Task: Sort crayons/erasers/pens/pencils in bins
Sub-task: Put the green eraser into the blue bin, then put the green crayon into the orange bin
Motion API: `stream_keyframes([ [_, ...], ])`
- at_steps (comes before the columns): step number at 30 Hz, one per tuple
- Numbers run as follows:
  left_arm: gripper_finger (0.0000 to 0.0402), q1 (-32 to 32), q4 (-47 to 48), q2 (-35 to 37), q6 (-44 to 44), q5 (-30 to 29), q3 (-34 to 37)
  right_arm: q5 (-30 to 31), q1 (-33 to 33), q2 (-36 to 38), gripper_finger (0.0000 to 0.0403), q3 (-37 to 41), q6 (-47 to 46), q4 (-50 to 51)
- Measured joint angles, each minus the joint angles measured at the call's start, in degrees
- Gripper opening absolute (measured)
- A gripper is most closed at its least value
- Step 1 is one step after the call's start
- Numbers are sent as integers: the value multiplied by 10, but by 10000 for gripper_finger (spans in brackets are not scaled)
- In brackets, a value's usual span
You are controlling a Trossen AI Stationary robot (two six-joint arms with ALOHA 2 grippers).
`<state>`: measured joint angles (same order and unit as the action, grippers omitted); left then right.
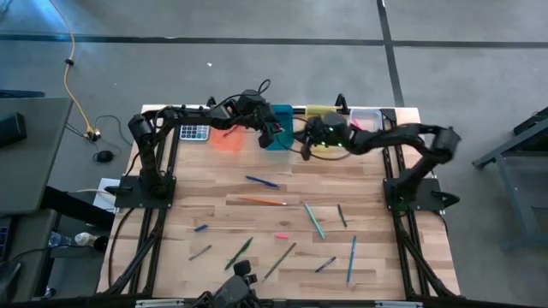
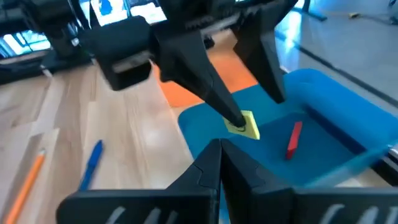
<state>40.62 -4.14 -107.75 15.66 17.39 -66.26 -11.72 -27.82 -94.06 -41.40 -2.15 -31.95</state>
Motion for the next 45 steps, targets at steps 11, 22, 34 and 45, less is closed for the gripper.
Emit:
stream_keyframes([
  [11, 188, -3, 1, 0, 10, -5, 0, -20, -27, -94, 0, -115, 7, 76],
  [22, 188, -5, 2, 0, 13, 0, 0, 16, -34, -94, 0, -122, 8, 108],
  [34, 94, -16, 102, 50, 63, -34, 1, 18, -21, -21, 0, -122, 73, 203],
  [45, 8, -78, 44, 179, 44, -54, 140, 88, 37, 16, 0, -121, 100, 287],
])
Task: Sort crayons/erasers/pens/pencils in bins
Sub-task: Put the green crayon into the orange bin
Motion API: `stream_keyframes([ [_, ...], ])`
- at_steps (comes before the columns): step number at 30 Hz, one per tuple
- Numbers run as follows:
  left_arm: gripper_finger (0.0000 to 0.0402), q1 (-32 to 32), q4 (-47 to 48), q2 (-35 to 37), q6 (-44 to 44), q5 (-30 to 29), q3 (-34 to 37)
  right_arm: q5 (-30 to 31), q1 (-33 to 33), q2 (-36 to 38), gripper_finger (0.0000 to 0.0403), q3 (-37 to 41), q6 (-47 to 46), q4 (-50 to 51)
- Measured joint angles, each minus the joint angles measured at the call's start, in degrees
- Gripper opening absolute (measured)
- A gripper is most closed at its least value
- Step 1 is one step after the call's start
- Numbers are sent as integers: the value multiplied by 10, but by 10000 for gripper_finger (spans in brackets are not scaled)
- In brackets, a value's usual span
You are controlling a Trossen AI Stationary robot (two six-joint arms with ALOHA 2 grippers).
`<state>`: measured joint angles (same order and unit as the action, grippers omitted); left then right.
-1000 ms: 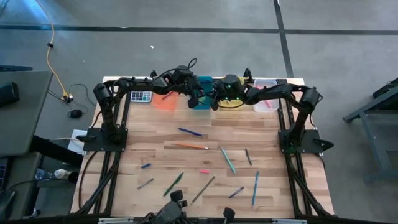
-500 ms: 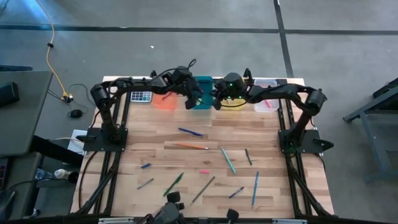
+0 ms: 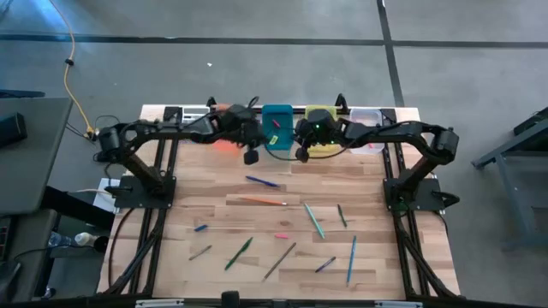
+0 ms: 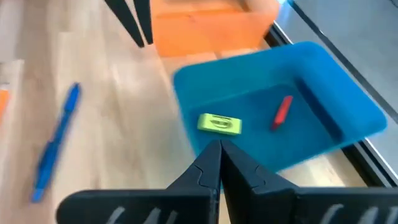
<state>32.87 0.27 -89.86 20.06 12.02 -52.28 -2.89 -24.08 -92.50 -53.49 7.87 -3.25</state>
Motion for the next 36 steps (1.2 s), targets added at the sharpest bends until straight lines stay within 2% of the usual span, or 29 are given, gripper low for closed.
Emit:
stream_keyframes([
  [4, 1, -32, -35, 49, -15, -7, 66, 8, 30, 6, 0, 6, -2, -29],
  [12, 1, -111, -34, 106, -36, -9, 138, 8, 75, 8, 0, 175, -81, -343],
  [16, 0, -159, -3, 113, -36, -12, 145, 22, 102, 25, 0, 241, -122, -420],
  [20, 0, -215, 23, 113, -57, -69, 145, 100, 151, 71, 0, 277, -145, -377],
  [26, 0, -314, 34, 113, -102, -171, 145, 212, 261, 161, 0, 282, -182, -225],
  [30, 0, -368, 27, 113, -149, -206, 145, 271, 334, 197, 0, 268, -262, -106],
  [36, 0, -431, 37, 112, -212, -218, 145, 352, 440, 202, 0, 208, -393, 98],
])
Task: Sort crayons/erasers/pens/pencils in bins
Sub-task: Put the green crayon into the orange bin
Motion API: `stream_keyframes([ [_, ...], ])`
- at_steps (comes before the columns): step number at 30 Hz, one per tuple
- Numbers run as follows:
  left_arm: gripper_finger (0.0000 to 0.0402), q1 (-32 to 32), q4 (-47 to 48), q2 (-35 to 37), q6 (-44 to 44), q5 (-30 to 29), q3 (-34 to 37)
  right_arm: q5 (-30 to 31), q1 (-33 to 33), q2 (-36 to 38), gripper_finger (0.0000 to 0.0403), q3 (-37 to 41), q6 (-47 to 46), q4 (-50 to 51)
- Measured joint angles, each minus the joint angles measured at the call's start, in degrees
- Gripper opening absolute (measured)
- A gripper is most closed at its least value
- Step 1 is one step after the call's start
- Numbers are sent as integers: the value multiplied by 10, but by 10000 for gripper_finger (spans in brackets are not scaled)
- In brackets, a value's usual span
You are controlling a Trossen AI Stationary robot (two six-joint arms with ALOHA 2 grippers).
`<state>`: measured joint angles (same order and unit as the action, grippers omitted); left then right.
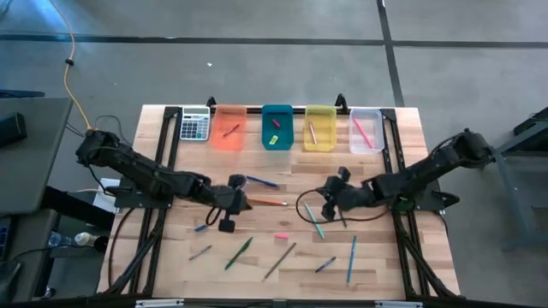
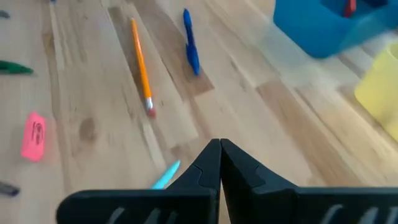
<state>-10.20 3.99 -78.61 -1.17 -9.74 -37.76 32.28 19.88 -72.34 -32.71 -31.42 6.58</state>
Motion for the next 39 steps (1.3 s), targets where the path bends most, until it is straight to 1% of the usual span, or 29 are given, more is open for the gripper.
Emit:
stream_keyframes([
  [4, 0, -49, 18, 0, -39, -24, 0, 41, 51, -1, 0, -40, -89, 108],
  [7, 0, -88, 38, 0, -74, -58, 0, 48, 78, -1, 0, -59, -145, 163],
  [11, 0, -133, 47, 0, -137, -100, 0, 38, 97, -1, 0, -66, -242, 222],
  [15, 0, -157, 48, -7, -178, -128, 0, 32, 116, -1, 0, -66, -337, 278],
  [17, 0, -162, 20, -7, -181, -137, 9, 1, 119, -1, 0, -66, -380, 304],
  [19, 0, -154, -51, -7, -170, -129, 36, -40, 117, -1, 1, -66, -410, 328],
  [22, 0, -122, -186, -7, -142, -62, 90, -86, 116, -1, 1, -66, -454, 355],
  [25, 0, -81, -327, -7, -113, -6, 146, -113, 123, -2, 2, -66, -491, 366],
  [28, 0, -35, -433, -7, -106, 50, 177, -127, 129, -15, 21, -66, -516, 365],
  [31, 0, 4, -475, -7, -104, 83, 183, -161, 129, -42, 58, -66, -541, 346],
  [35, 0, 42, -477, -7, -93, 89, 176, -203, 129, -88, 108, -66, -573, 317],
  [37, 0, 57, -477, -7, -97, 89, 175, -208, 133, -110, 124, -72, -590, 322],
  [39, 0, 70, -477, -7, -106, 89, 175, -208, 133, -135, 131, -82, -597, 320],
])
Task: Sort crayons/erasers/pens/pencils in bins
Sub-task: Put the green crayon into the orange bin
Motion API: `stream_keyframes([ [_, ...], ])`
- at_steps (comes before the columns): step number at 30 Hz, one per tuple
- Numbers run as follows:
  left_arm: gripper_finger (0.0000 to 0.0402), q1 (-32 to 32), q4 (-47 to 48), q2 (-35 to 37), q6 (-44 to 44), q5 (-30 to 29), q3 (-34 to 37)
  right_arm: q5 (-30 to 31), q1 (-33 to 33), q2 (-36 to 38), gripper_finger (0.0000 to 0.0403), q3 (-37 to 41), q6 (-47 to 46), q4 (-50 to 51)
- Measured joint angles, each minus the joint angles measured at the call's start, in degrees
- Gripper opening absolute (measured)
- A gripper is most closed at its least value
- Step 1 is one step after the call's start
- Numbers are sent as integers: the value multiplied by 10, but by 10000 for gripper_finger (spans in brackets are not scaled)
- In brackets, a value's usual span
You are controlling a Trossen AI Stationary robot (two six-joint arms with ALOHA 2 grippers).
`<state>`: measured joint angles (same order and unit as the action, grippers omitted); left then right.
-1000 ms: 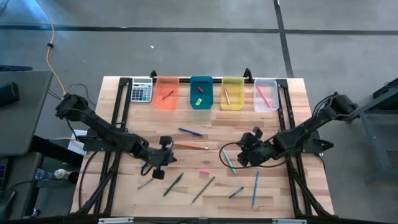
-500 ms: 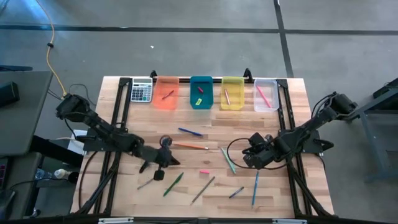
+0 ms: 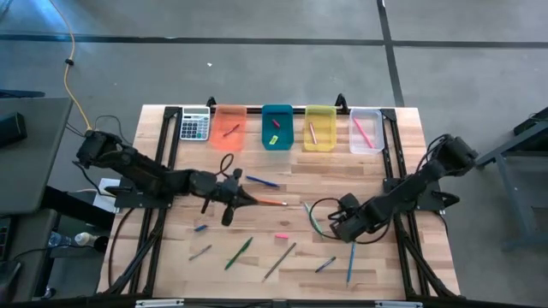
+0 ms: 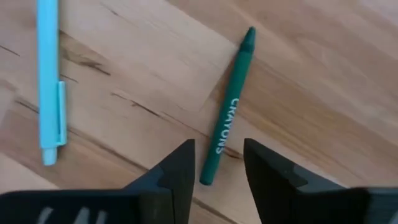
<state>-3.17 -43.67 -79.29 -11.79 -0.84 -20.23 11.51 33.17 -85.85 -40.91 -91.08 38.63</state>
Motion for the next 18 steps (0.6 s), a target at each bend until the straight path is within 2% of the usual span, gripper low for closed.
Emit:
stream_keyframes([
  [6, 0, 20, -2, 0, -31, 2, 0, 0, 0, -61, 117, -41, 13, 25],
  [11, 0, 32, -33, 0, -69, 2, 0, 0, 0, -85, 67, -68, 16, 56],
  [15, 0, 48, -32, 0, -92, 20, -4, 7, 0, -85, 20, -68, 38, 42],
  [18, 3, 58, -32, 0, -105, 30, -8, 11, 0, -83, 7, -68, 63, 34],
])
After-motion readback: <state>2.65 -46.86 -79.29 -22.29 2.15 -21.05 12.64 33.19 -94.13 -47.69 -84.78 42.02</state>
